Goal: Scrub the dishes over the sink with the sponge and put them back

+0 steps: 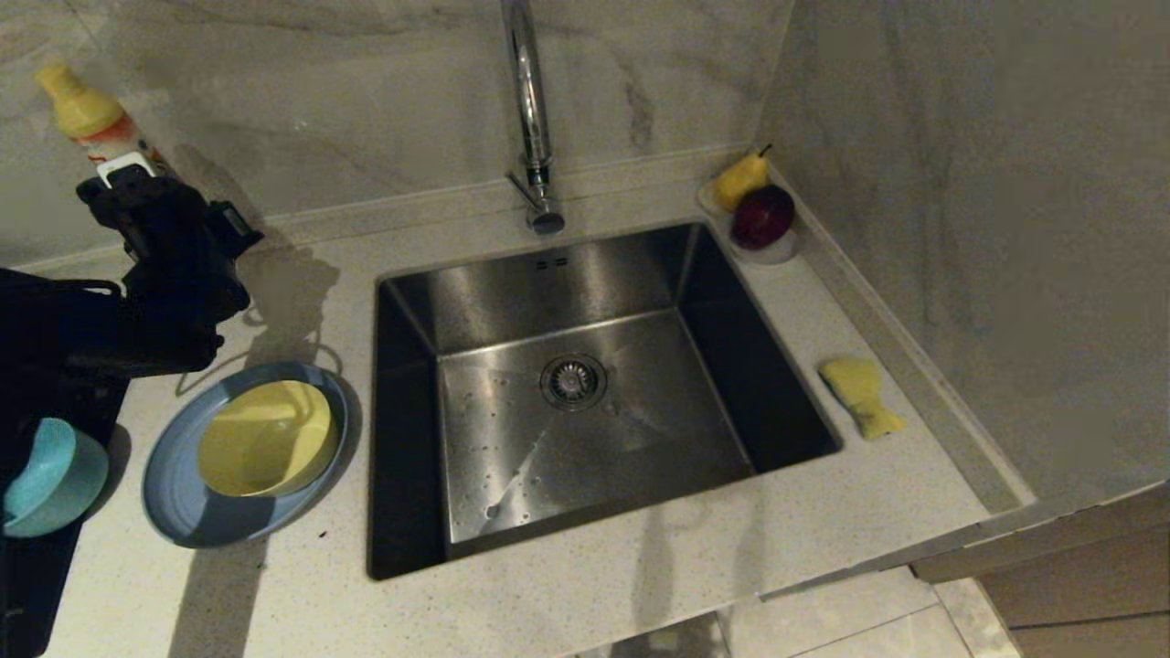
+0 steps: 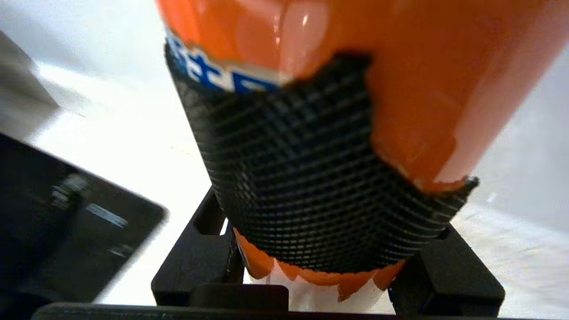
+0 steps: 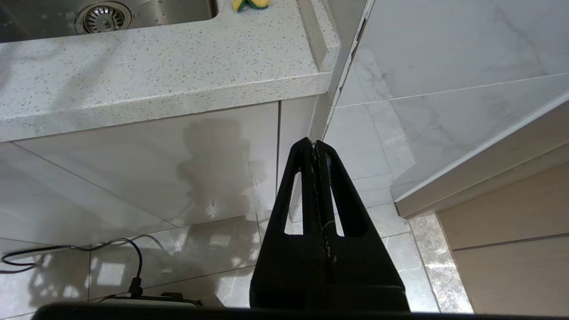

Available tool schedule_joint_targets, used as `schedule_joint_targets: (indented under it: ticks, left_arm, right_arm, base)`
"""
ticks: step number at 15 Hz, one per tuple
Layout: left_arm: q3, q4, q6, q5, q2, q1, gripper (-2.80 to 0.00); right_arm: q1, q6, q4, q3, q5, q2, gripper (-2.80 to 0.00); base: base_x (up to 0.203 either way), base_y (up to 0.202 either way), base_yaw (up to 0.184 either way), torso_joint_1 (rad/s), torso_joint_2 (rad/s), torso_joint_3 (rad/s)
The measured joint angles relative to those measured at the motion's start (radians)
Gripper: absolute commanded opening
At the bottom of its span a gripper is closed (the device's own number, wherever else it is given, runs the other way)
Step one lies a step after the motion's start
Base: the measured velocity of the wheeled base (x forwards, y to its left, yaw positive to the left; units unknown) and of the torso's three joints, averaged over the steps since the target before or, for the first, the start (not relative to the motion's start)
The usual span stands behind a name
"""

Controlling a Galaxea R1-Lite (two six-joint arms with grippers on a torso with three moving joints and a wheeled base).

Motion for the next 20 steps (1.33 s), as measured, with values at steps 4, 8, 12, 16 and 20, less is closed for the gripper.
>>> schedule_joint_targets:
  ticks: [4,8,12,16,20]
  left_arm:
    - [0.161,0.012,0.002,-0.003,-0.202,-0.007,-2.8]
    - [0.314,0.108,0.014,-0.036,-0.457,-0.071,-2.8]
    - [0.36,0.384,0.074,-0.075,-0.723,-0.257,-2.8]
    - [0.379,0.603,0.219,-0.088,-0.909,-0.44,-2.8]
    - [0.44,0.617,0.387,-0.126,-1.014,-0.544,-2.8]
  right_arm:
    - [0.0,0.0,0.0,0.0,0.0,0.0,-2.8]
    - [0.0,0.0,0.0,0.0,0.0,0.0,-2.8]
    - [0.0,0.0,0.0,0.0,0.0,0.0,-2.8]
    - [0.0,0.0,0.0,0.0,0.0,0.0,-2.8]
    - [0.0,0.0,0.0,0.0,0.0,0.0,-2.8]
  base:
    - [0.0,0.0,0.0,0.0,0.0,0.0]
    - [0.0,0.0,0.0,0.0,0.0,0.0]
    - [0.0,0.0,0.0,0.0,0.0,0.0]
    - [0.0,0.0,0.0,0.0,0.0,0.0]
    - [0.0,0.0,0.0,0.0,0.0,0.0]
